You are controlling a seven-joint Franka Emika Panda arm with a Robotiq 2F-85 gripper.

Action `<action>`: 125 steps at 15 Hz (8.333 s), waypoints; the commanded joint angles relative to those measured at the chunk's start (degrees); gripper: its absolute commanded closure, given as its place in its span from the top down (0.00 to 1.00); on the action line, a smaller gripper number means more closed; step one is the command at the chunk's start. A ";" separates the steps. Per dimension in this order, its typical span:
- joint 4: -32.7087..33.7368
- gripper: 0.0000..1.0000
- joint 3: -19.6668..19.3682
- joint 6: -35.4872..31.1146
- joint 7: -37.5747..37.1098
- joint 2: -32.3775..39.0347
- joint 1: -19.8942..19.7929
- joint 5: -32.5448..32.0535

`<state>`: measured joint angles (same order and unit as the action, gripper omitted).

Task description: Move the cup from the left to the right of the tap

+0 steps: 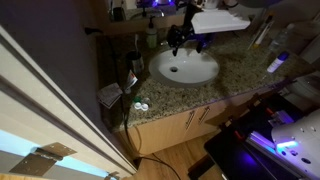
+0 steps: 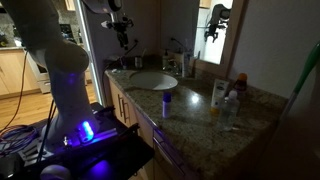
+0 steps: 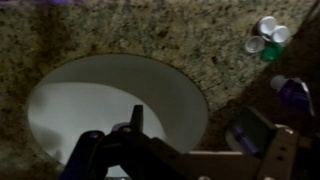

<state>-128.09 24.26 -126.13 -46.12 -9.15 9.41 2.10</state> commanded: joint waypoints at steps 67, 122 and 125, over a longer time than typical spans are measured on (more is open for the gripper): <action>28.20 0.01 -18.88 5.59 -35.05 22.97 13.45 -7.69; 30.61 0.73 -32.20 -8.91 -73.72 34.32 -10.28 5.57; 28.83 0.93 -32.35 -10.88 -74.07 29.94 -9.03 3.92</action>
<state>-94.83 -7.18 -134.39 -118.77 26.43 -1.44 7.89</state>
